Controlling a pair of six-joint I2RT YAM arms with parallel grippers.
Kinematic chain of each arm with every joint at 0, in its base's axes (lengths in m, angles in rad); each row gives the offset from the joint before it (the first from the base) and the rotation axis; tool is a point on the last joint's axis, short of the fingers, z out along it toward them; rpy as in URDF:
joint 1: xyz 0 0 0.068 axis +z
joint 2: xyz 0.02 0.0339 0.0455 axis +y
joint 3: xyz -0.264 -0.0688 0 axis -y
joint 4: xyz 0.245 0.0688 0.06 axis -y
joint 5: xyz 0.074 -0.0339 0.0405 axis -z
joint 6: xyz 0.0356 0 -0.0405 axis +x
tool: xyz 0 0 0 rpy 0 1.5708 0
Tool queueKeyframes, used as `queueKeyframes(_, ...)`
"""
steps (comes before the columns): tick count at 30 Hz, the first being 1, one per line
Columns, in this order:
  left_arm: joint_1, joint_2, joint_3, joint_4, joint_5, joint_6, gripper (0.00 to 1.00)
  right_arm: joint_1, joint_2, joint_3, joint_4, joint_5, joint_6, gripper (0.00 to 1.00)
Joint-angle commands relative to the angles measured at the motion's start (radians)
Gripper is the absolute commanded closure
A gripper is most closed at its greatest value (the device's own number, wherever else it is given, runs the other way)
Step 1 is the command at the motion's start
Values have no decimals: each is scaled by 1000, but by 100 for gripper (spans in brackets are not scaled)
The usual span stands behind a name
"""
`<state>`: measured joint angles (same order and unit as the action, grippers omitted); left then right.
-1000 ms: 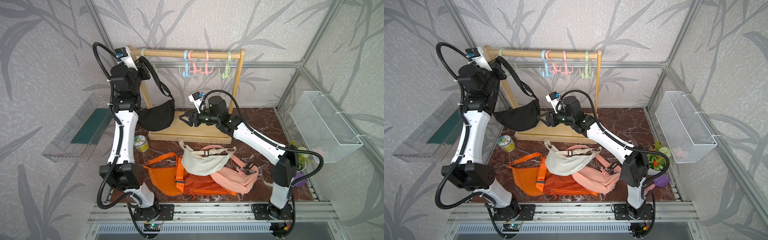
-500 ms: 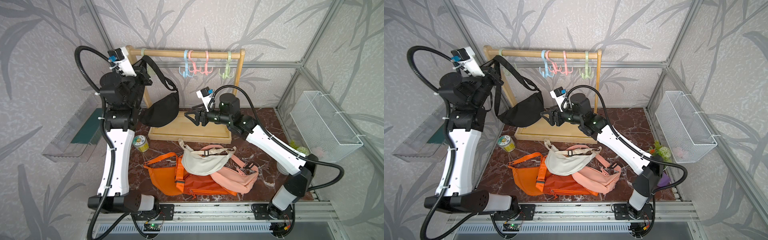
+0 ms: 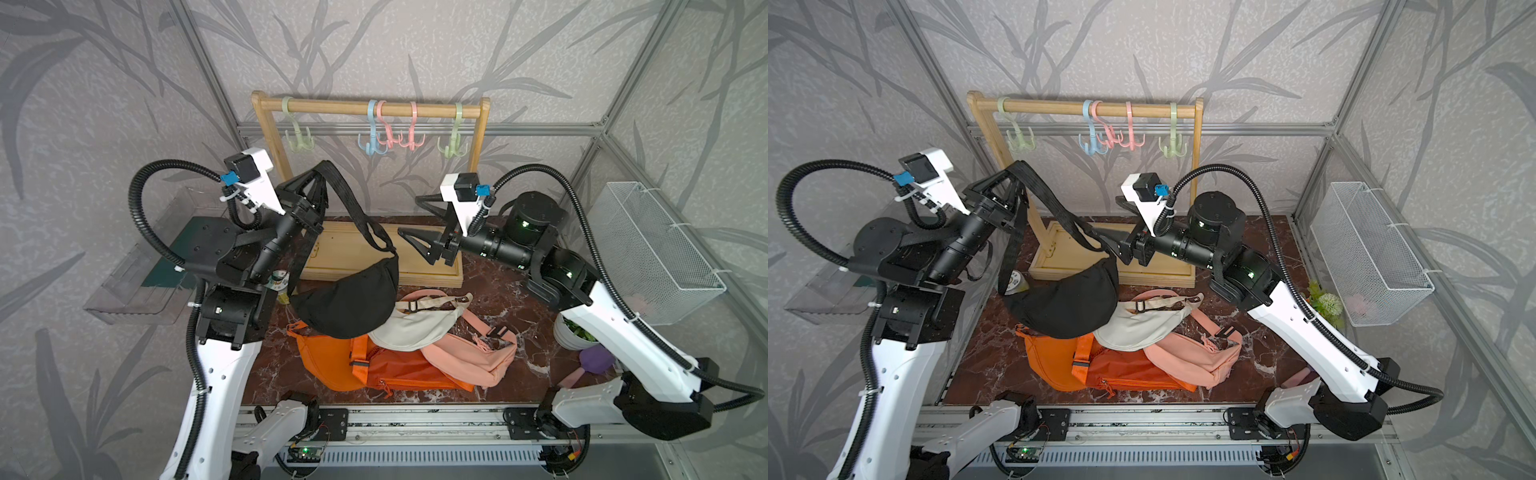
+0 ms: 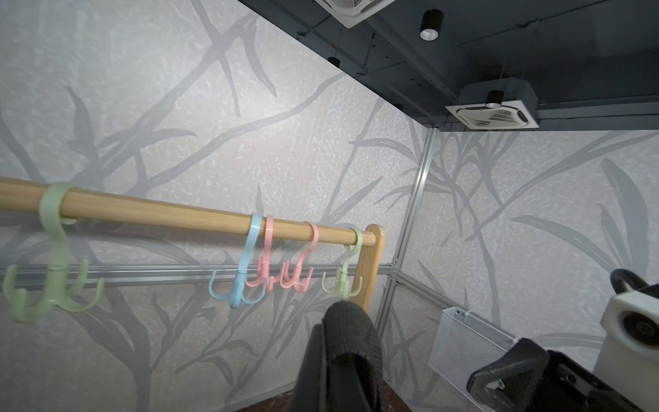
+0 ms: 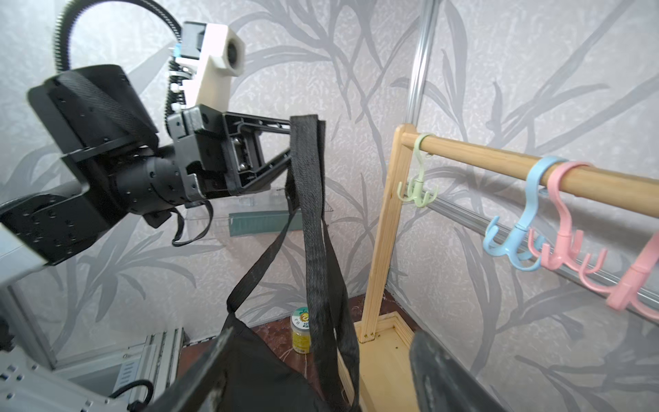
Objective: Take the bag off the hook
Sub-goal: Place the bag inside the bag.
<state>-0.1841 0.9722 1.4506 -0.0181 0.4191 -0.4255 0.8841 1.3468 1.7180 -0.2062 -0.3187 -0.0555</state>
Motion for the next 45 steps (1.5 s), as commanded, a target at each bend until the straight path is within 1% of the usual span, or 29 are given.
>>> queueKeyframes(1,-36,-57,-58,51,59,-96,100,32,-59,-60,-66,-48,-87,21)
queueKeyframes(3,-54,-81,-98,49,70,-122,100,40,-105,-119,-43,-69,-61,21)
queueKeyframes(5,-67,-110,-140,48,73,-138,100,45,-156,-188,-16,-64,-24,21)
queueKeyframes(9,-85,-134,-207,61,96,-178,100,50,-230,-296,-15,-6,30,21)
queueKeyframes(12,-110,-143,-255,60,131,-171,100,51,-260,-356,-37,36,50,21)
queueKeyframes(17,-141,-151,-317,29,133,-158,100,60,-243,-381,-113,54,49,21)
queueKeyframes(24,-153,-142,-358,15,128,-166,100,75,-189,-381,-99,18,56,21)
queueKeyframes(30,-176,-151,-413,1,138,-186,100,90,-147,-400,-107,114,94,21)
queueKeyframes(35,-199,-179,-468,-30,128,-189,100,91,-149,-465,-61,211,148,21)
queueKeyframes(39,-219,-184,-507,-35,132,-202,100,91,-150,-497,-46,279,165,23)
queueKeyframes(45,-251,-207,-602,-60,113,-192,100,91,-184,-589,65,349,178,25)
